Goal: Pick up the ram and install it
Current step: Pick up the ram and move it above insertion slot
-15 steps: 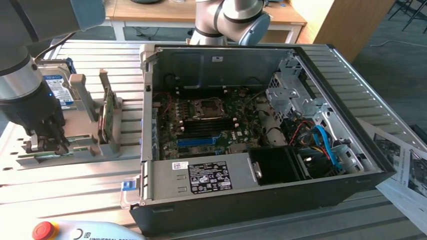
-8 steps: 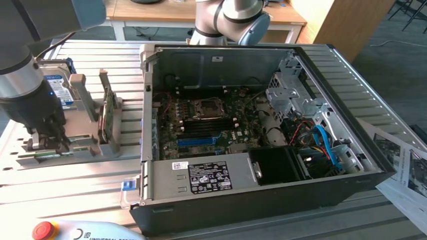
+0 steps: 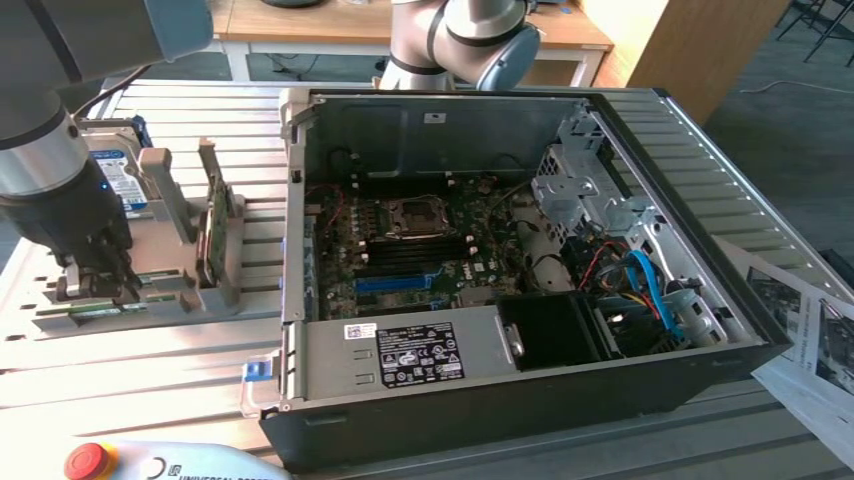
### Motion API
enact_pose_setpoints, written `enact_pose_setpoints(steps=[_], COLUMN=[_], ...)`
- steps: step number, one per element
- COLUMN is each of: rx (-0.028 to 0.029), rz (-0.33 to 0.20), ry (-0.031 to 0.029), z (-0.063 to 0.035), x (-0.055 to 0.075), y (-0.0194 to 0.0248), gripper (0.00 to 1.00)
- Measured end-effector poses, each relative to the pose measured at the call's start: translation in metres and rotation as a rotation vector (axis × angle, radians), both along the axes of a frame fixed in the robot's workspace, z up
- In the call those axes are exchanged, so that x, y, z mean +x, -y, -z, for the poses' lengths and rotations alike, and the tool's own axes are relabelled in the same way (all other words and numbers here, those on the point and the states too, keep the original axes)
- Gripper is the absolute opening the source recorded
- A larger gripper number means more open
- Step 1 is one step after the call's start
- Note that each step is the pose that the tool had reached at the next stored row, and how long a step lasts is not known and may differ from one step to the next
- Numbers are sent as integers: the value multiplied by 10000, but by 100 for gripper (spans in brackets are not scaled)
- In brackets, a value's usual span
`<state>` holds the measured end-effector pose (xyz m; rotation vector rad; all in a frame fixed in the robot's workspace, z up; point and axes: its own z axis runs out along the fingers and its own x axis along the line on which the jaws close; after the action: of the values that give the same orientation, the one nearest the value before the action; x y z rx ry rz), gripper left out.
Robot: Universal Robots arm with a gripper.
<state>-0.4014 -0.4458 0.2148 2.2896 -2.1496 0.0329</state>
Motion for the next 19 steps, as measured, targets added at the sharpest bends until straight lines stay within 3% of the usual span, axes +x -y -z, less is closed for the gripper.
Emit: enact_pose_setpoints(steps=[19], rx=[1], rz=[0], ry=[1], z=[55], x=[-11], y=[-2], gripper=[24])
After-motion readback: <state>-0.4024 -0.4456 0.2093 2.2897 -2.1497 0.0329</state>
